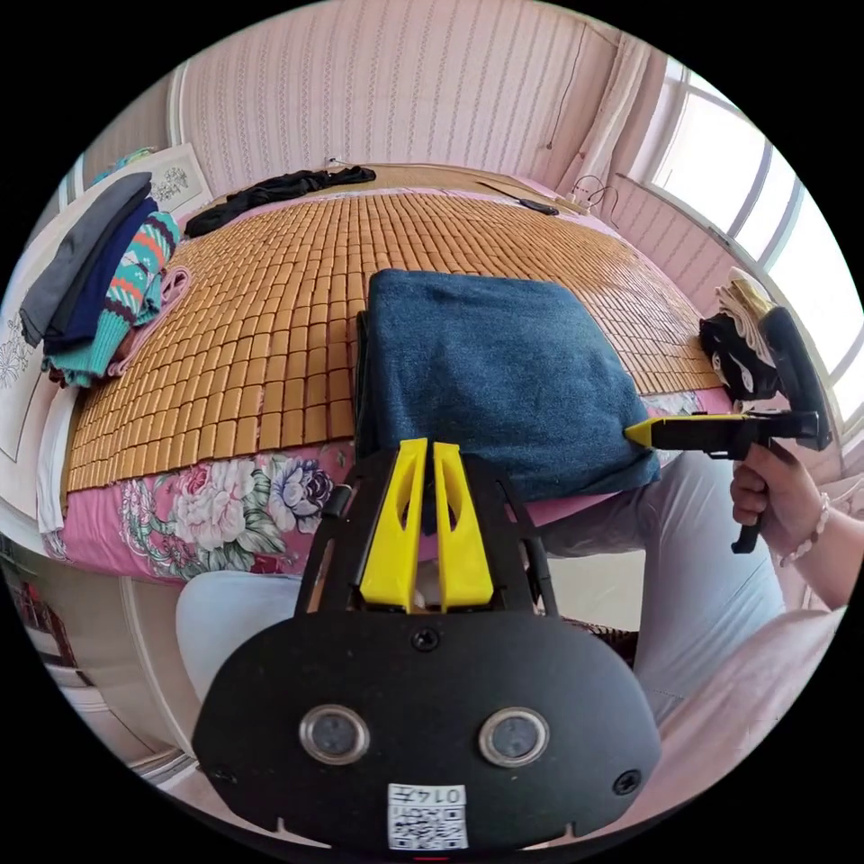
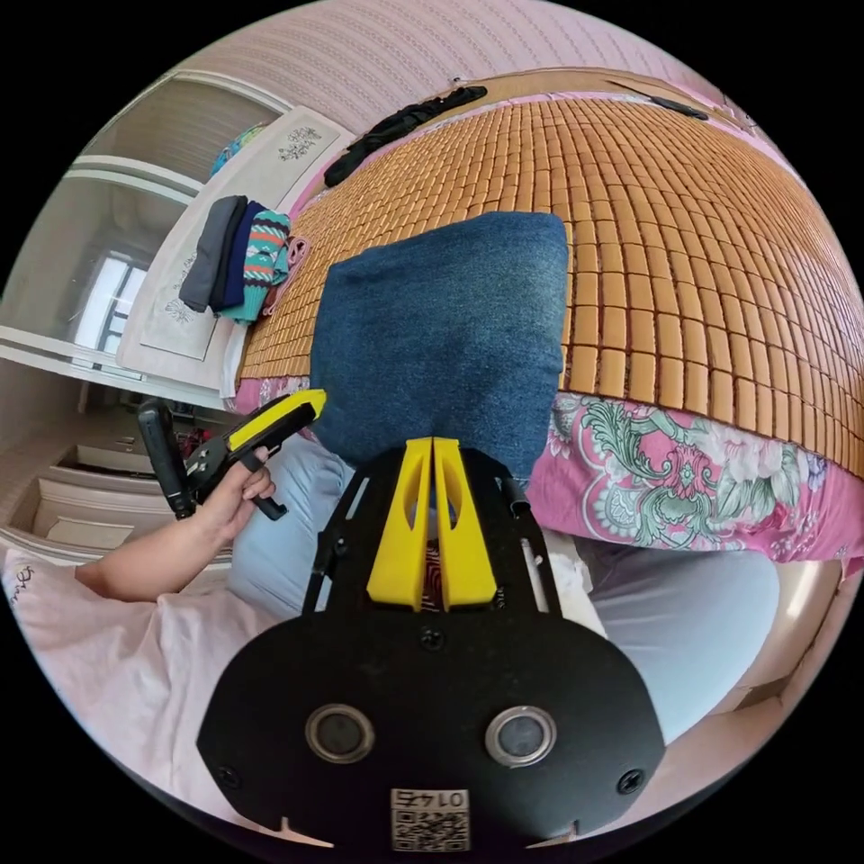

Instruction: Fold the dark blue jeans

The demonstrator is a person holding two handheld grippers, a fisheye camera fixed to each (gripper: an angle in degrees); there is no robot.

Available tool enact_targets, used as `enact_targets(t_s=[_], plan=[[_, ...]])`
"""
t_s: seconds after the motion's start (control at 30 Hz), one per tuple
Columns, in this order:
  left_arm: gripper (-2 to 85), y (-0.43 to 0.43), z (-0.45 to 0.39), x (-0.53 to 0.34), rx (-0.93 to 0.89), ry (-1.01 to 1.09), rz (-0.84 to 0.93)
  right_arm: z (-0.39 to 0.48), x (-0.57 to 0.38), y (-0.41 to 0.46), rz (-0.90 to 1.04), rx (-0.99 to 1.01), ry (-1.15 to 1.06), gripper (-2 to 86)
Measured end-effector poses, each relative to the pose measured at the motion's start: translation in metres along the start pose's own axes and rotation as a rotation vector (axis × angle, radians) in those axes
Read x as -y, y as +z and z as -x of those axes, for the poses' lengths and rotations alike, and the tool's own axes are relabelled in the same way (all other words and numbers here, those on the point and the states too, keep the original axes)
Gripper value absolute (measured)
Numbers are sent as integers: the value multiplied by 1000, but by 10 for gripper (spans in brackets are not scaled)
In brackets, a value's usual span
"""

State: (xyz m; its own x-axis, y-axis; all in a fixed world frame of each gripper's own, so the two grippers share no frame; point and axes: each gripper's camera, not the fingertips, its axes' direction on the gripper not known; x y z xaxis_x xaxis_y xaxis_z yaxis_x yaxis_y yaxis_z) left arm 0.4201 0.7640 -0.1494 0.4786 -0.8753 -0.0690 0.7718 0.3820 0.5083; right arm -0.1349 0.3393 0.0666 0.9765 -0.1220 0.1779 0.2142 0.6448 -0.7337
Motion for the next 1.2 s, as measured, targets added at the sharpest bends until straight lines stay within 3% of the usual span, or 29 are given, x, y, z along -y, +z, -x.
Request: enact_targets(t_s=[0.07, 0.17, 0.23, 0.43, 0.53, 0.8, 0.93, 1.07, 1.2], plan=[[44, -12, 9, 5, -22, -17, -20, 3, 3, -13, 32, 19, -38, 5], [91, -25, 35, 14, -143, -80, -48, 6, -3, -51, -170, -46, -102, 42], [133, -26, 56, 24, -234, -83, -96, -8, 0, -66, -252, -52, -80, 121], [182, 4, 93, 67, -296, -89, -16, -64, 24, -59, -232, 105, 104, 177], [200, 27, 99, 88, -338, -92, 51, -78, 28, -51, -220, 261, 143, 170], [203, 62, 91, 116, -356, -30, 153, -103, 27, -65, -232, 448, 215, 124], [179, 65, 89, 115, -354, 0, 143, -96, 33, -70, -205, 473, 176, 118], [129, 65, 84, 115, -400, 16, 148, -105, 37, -69, -153, 545, 332, 99], [111, 66, 74, 109, -357, 18, 126, -85, 36, -78, -146, 483, 312, 78]])
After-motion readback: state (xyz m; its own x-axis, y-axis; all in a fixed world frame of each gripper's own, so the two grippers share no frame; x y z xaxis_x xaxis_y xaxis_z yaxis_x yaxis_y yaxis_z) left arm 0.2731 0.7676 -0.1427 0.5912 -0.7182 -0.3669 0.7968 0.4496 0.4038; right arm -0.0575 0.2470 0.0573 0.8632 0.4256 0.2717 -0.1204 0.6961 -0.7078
